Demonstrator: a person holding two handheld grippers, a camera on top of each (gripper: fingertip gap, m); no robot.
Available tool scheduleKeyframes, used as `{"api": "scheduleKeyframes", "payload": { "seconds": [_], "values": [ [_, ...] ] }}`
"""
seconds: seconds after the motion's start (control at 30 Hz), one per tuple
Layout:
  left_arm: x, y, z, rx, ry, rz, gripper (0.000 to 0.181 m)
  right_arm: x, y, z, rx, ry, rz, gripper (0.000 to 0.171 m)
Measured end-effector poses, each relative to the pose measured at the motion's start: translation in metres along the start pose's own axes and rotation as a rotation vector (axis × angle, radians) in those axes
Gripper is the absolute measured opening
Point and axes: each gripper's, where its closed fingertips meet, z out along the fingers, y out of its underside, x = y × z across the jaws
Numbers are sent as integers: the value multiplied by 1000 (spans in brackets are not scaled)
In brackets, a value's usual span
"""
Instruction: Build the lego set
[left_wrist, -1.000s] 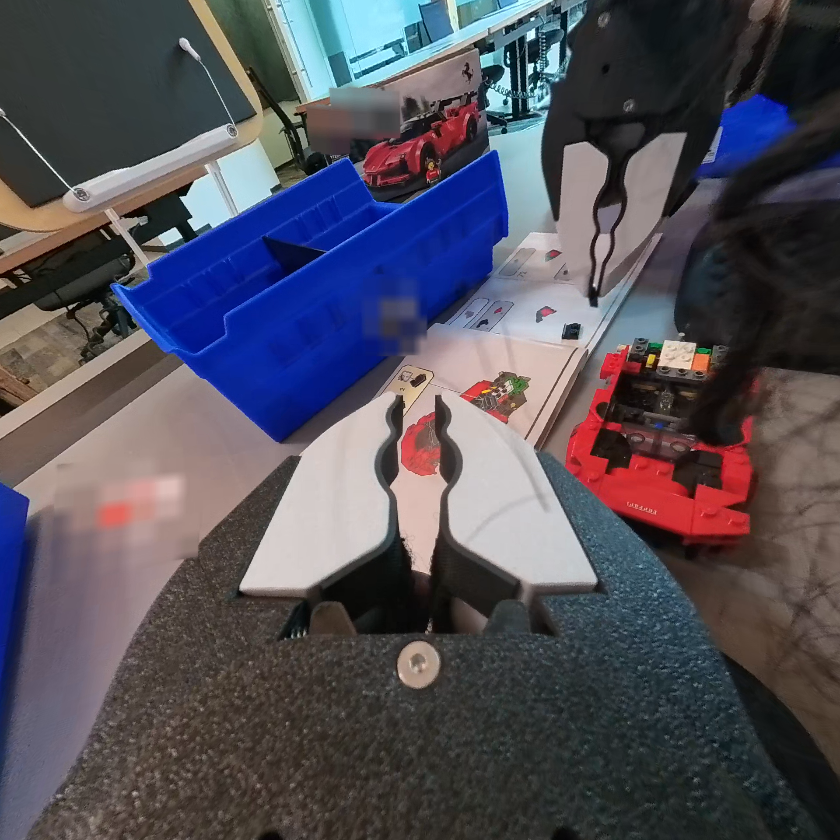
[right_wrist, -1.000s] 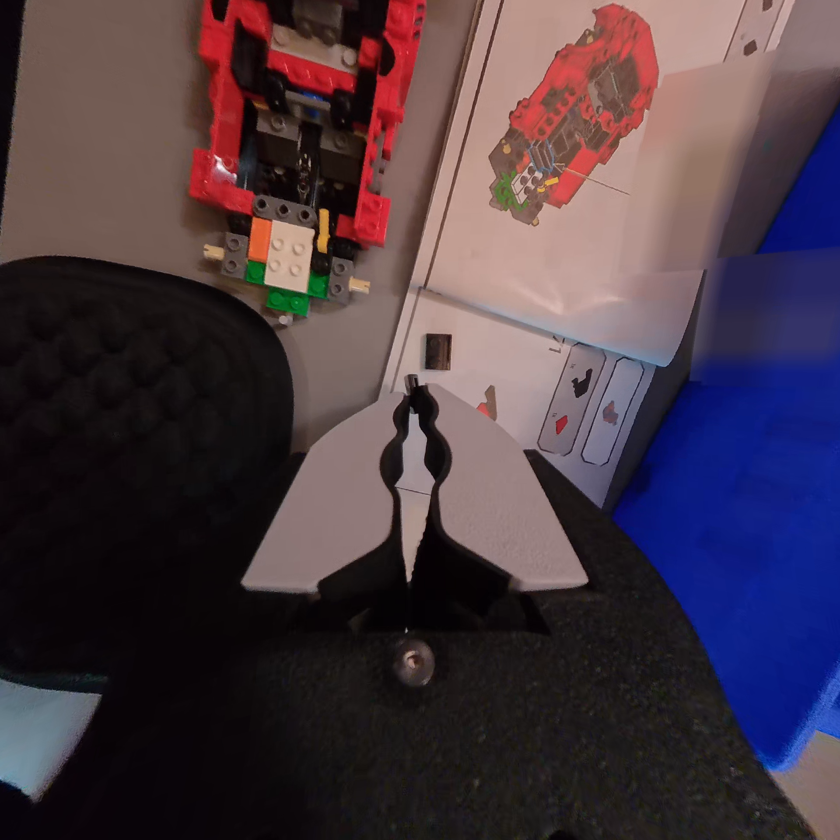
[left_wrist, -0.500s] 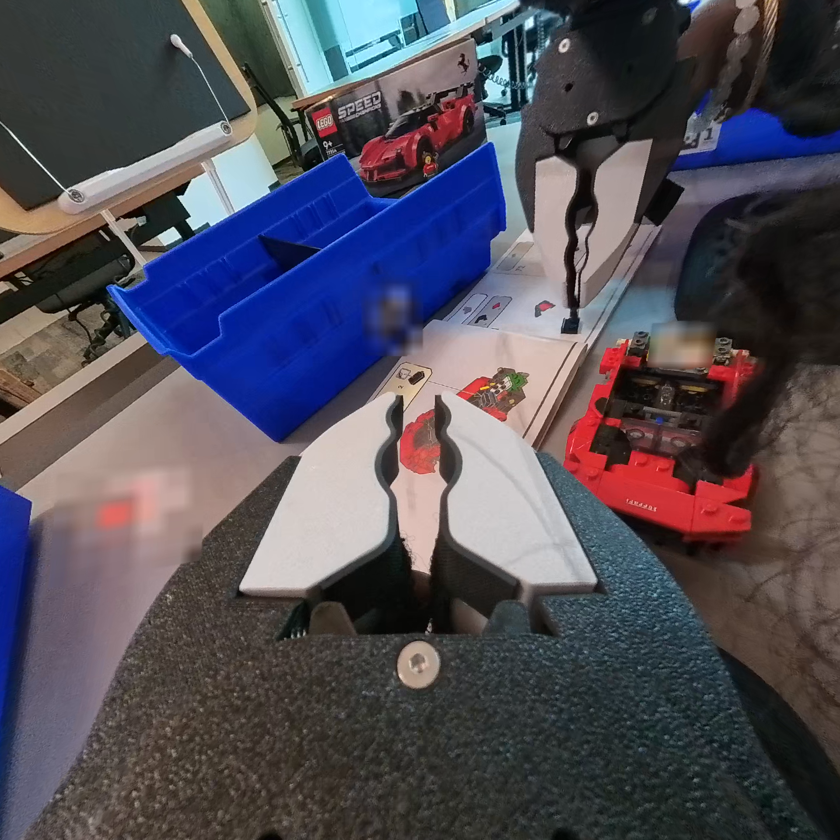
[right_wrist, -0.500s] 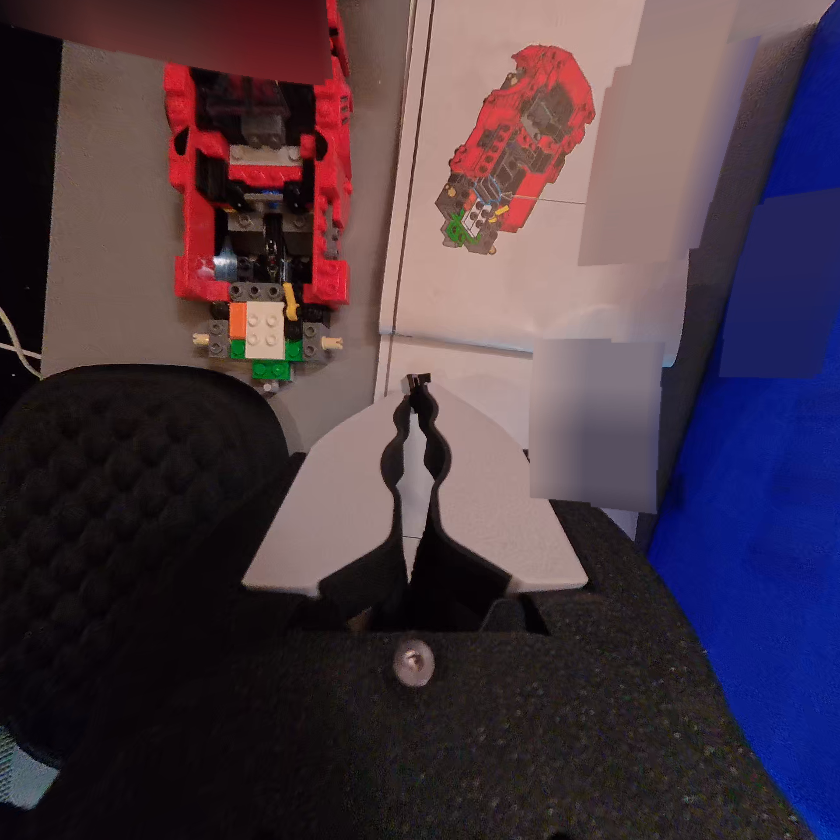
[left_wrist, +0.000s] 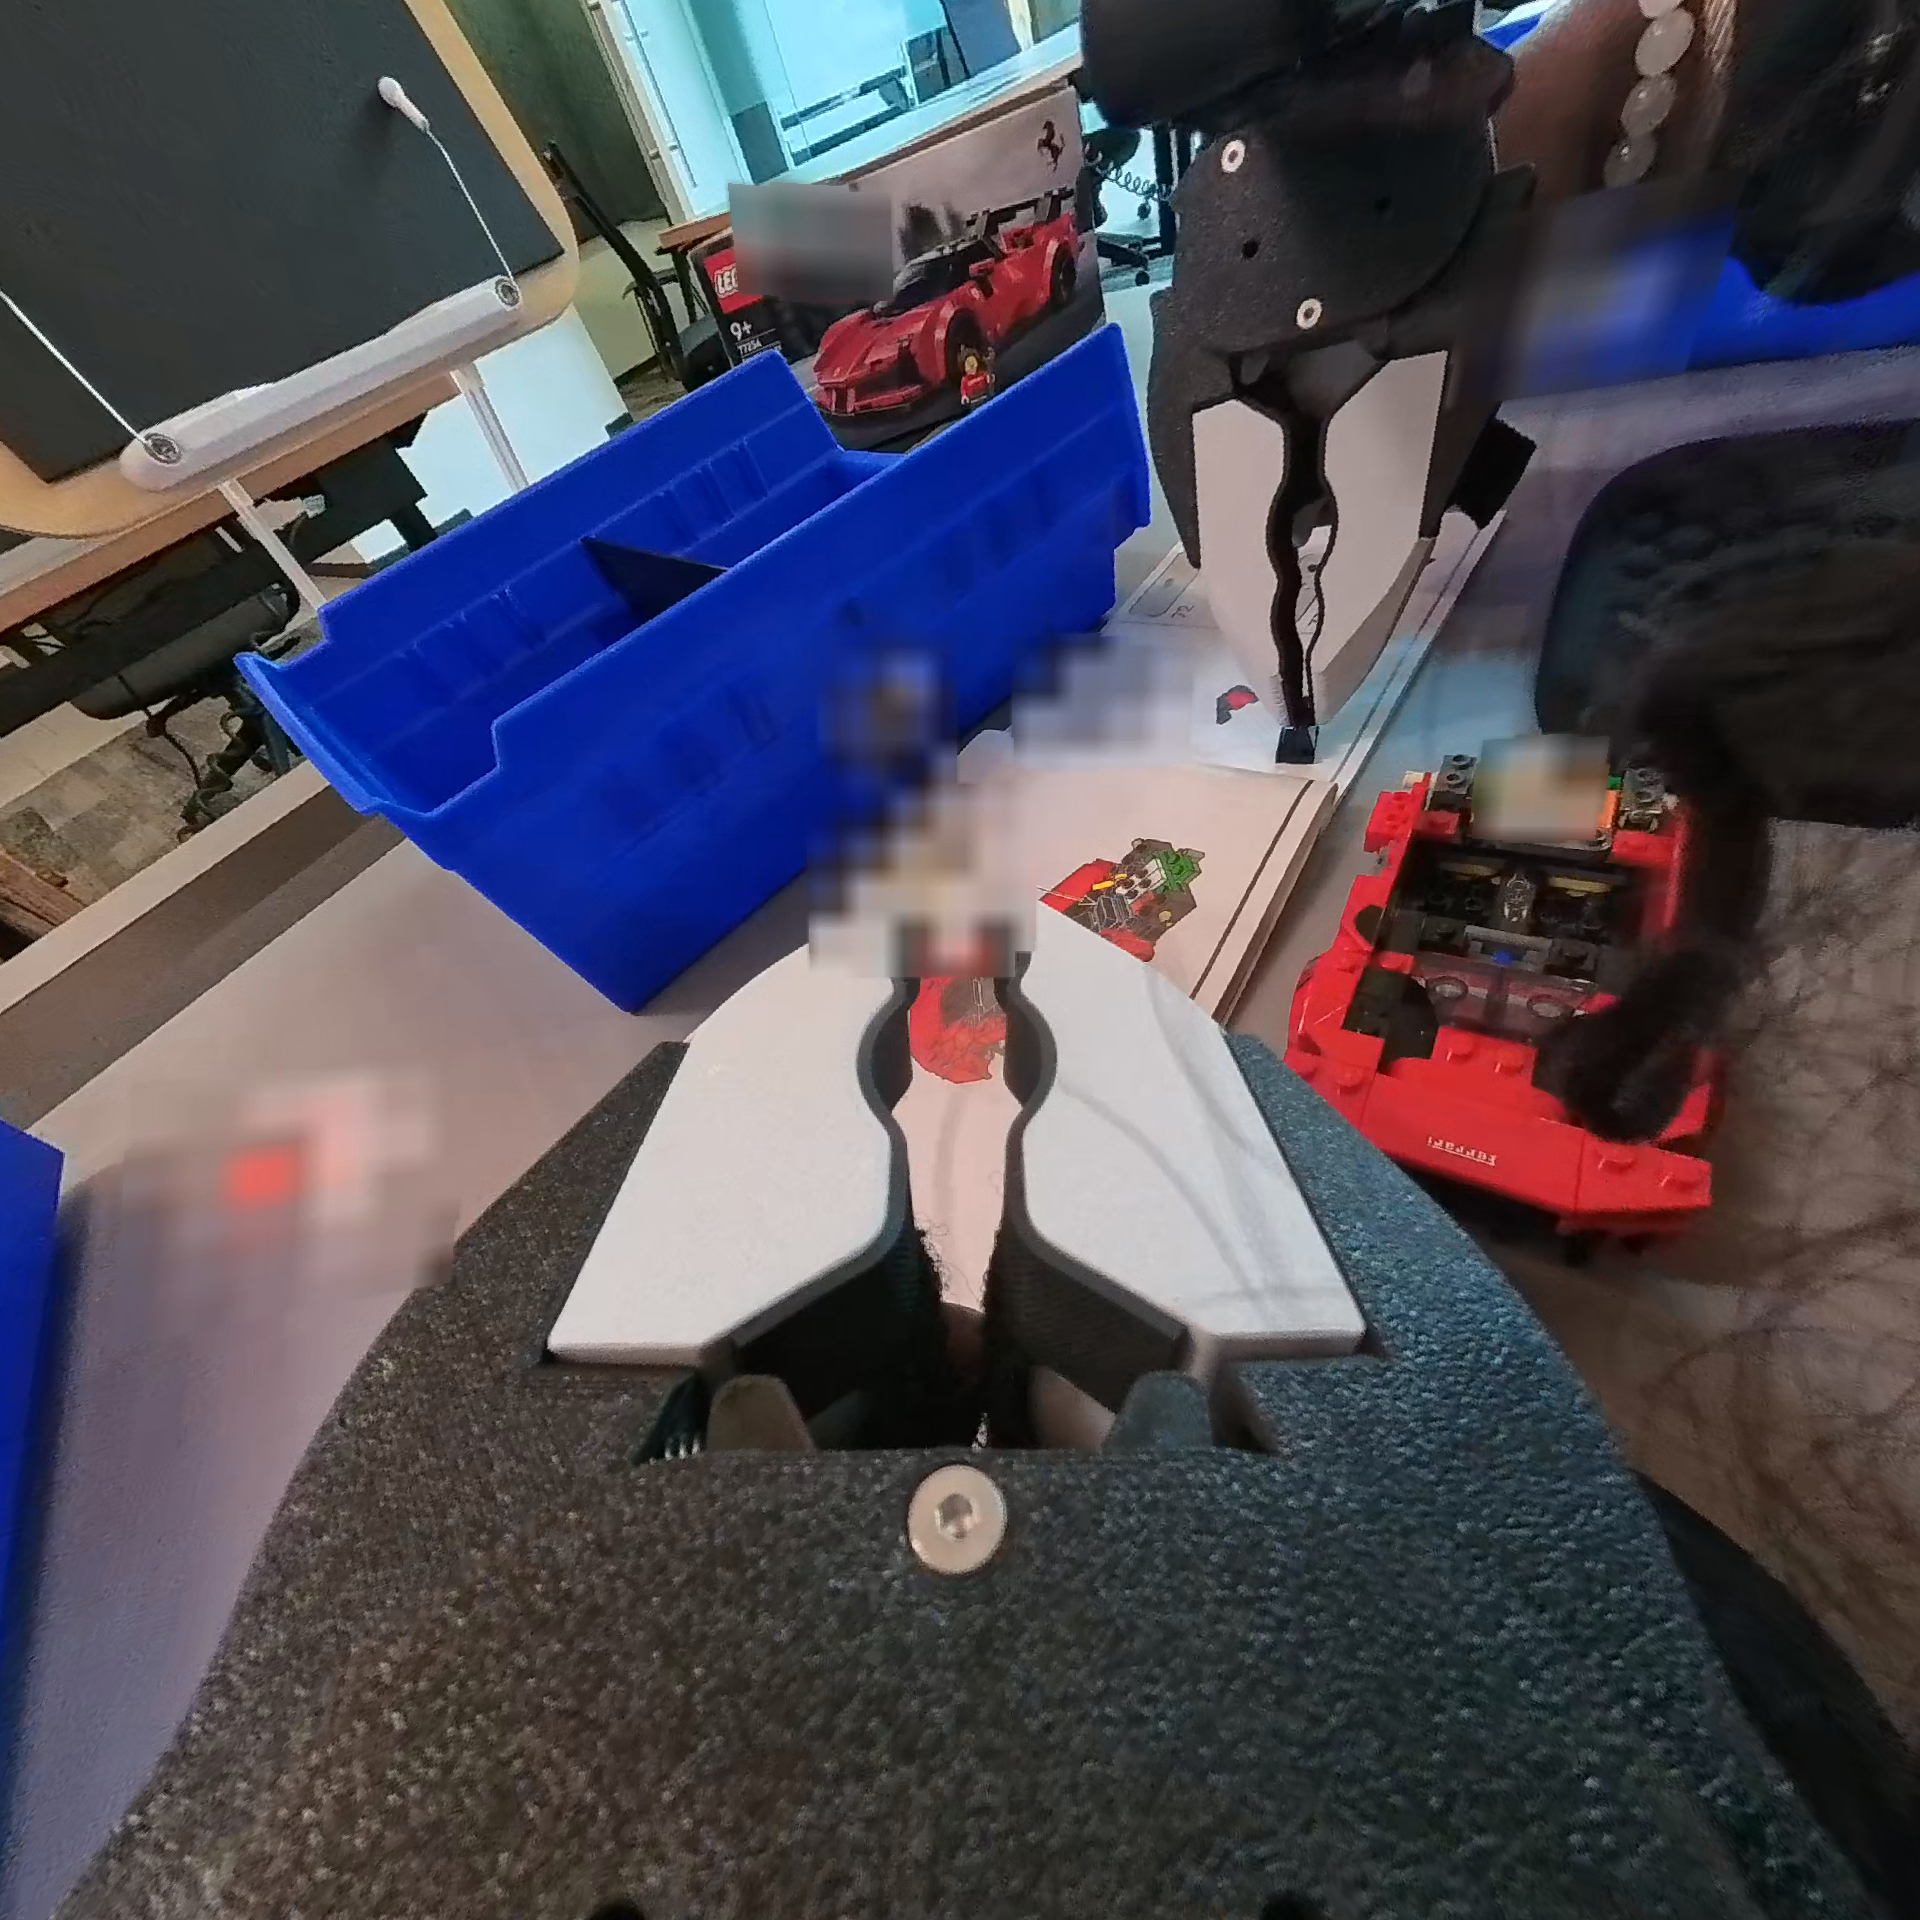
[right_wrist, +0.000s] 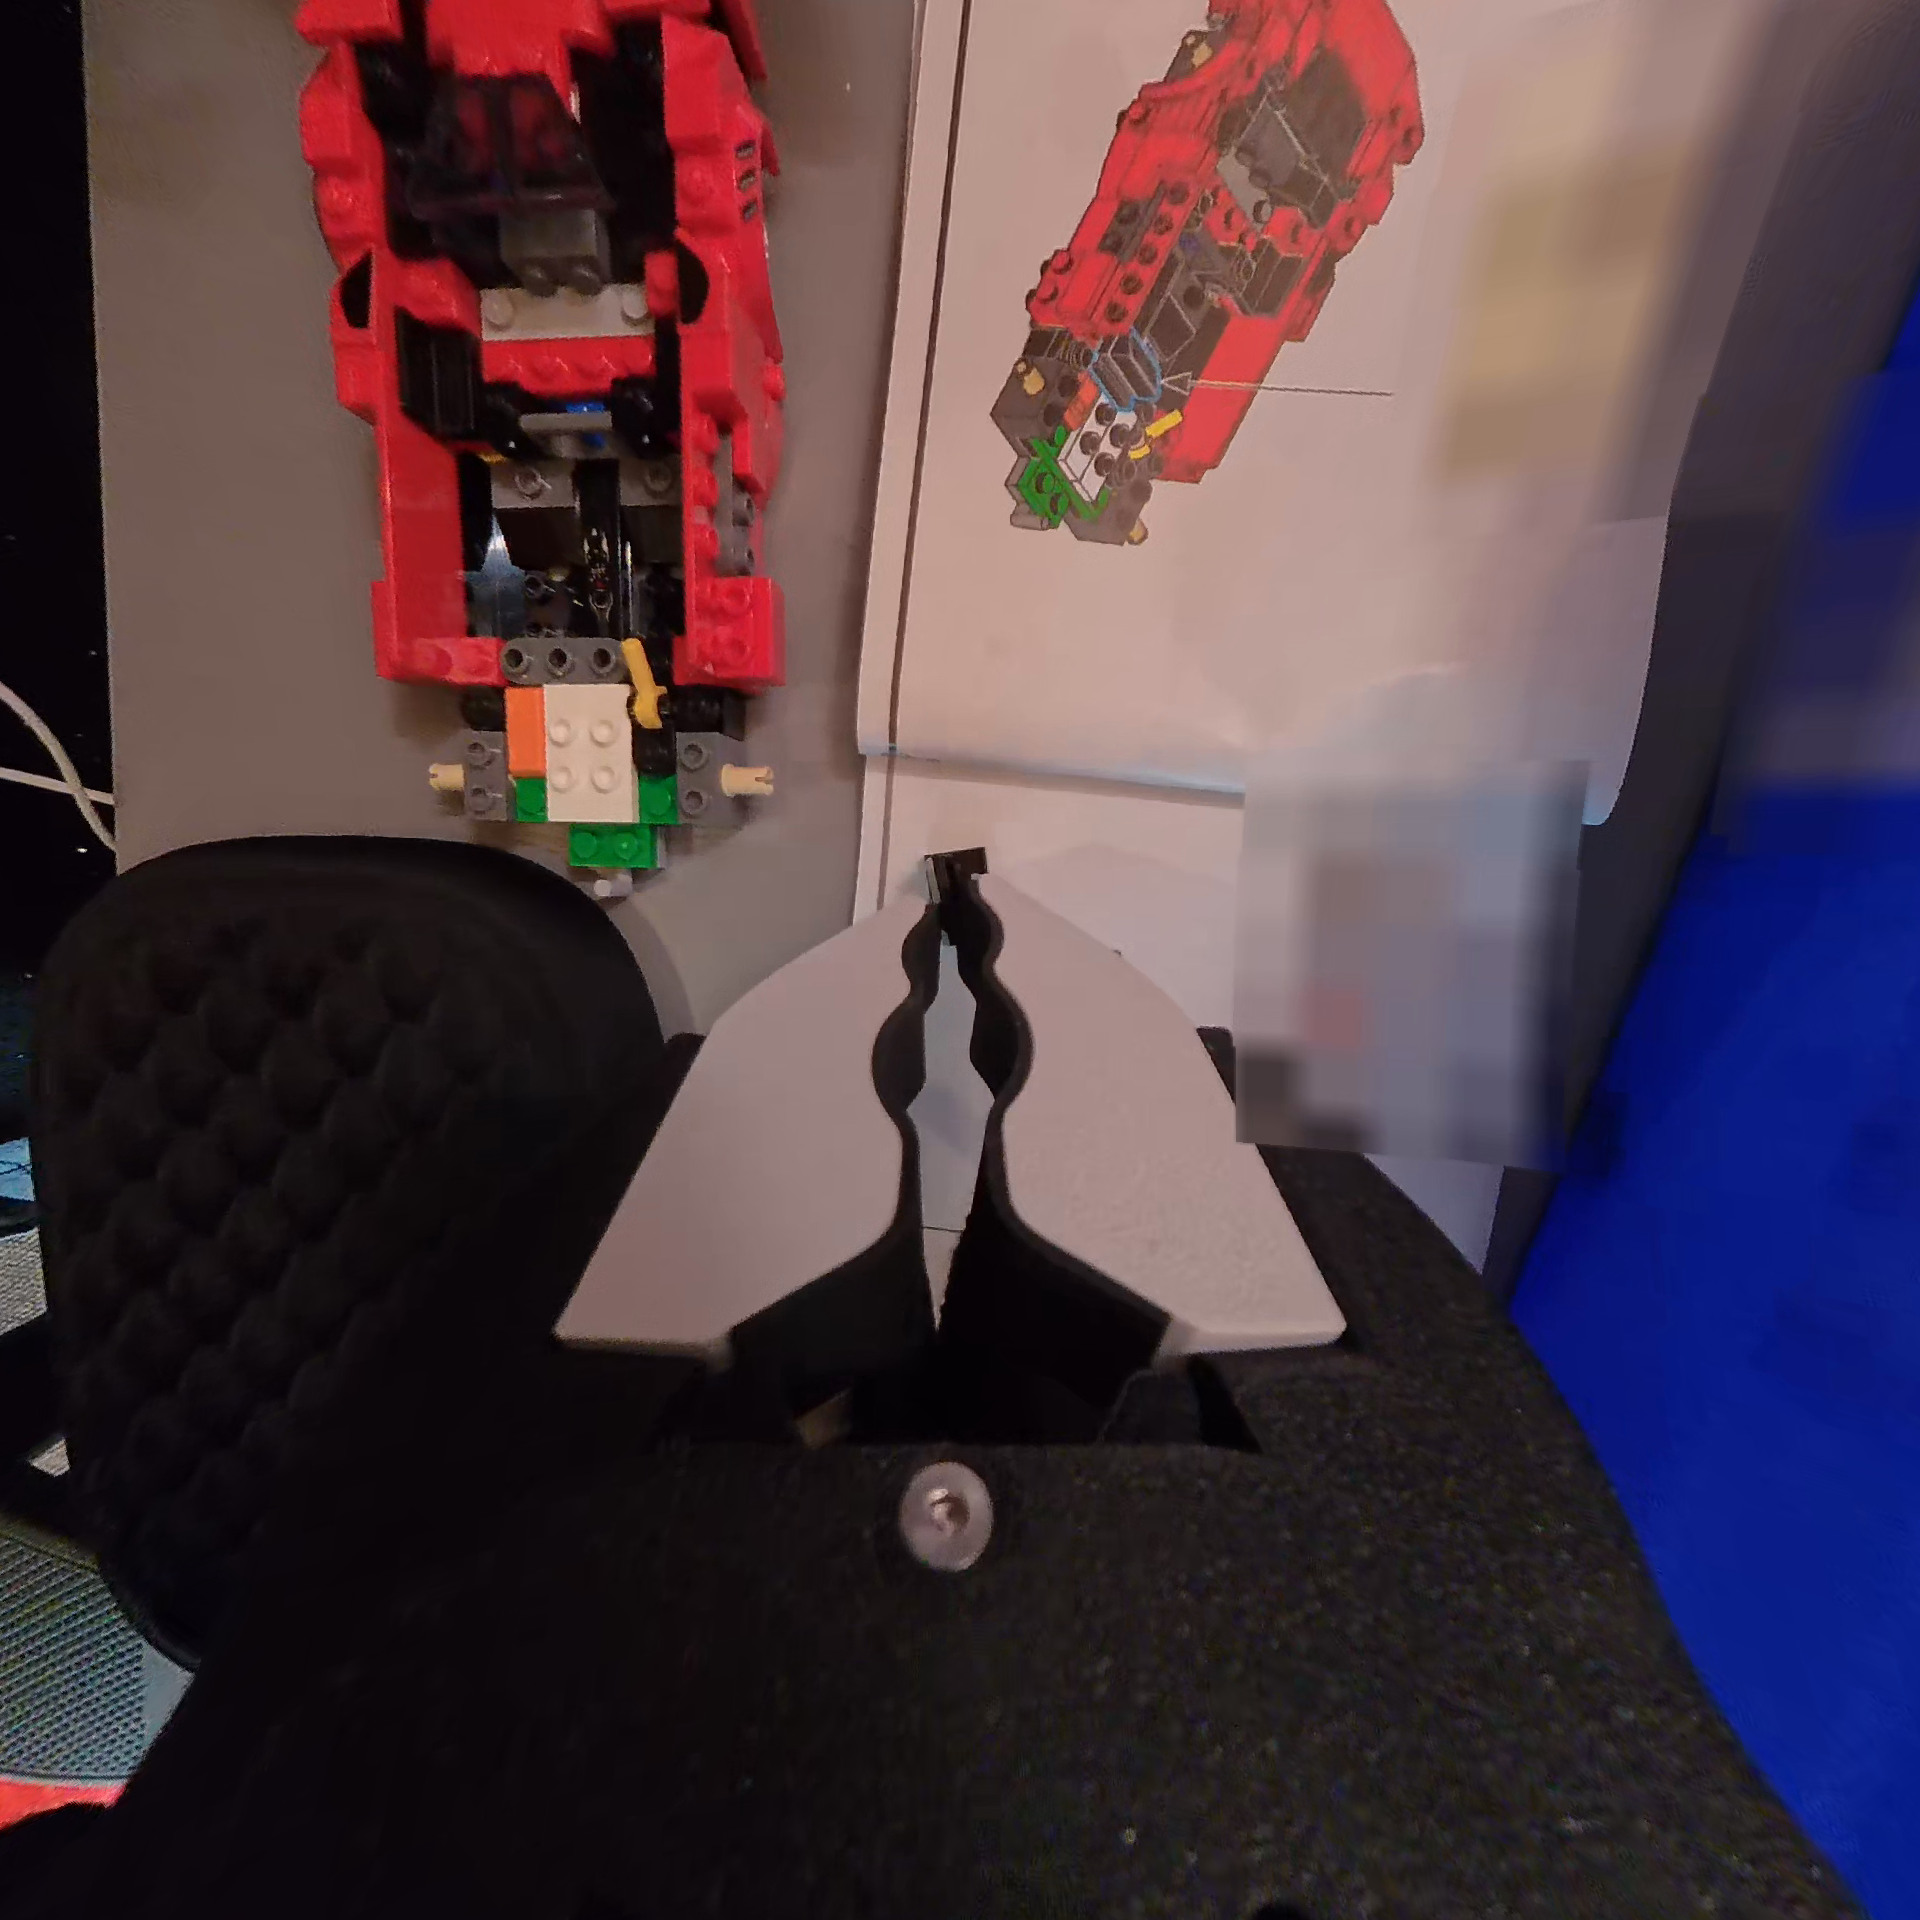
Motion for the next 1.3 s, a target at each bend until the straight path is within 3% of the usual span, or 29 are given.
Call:
{"api": "scheduleKeyframes", "payload": {
  "seconds": [0.6, 1.0, 1.3],
  "values": [
    [2, 1, 1, -9, 6, 15, 12, 0, 1, 2, -37, -38, 145, 3],
    [4, 2, 2, -20, 9, 30, 11, -1, 2, 3, -173, -59, 75, 4],
    [5, 4, 4, -34, 13, 40, 11, -1, 4, 3, -300, 36, 105, 5]
  ]
}}
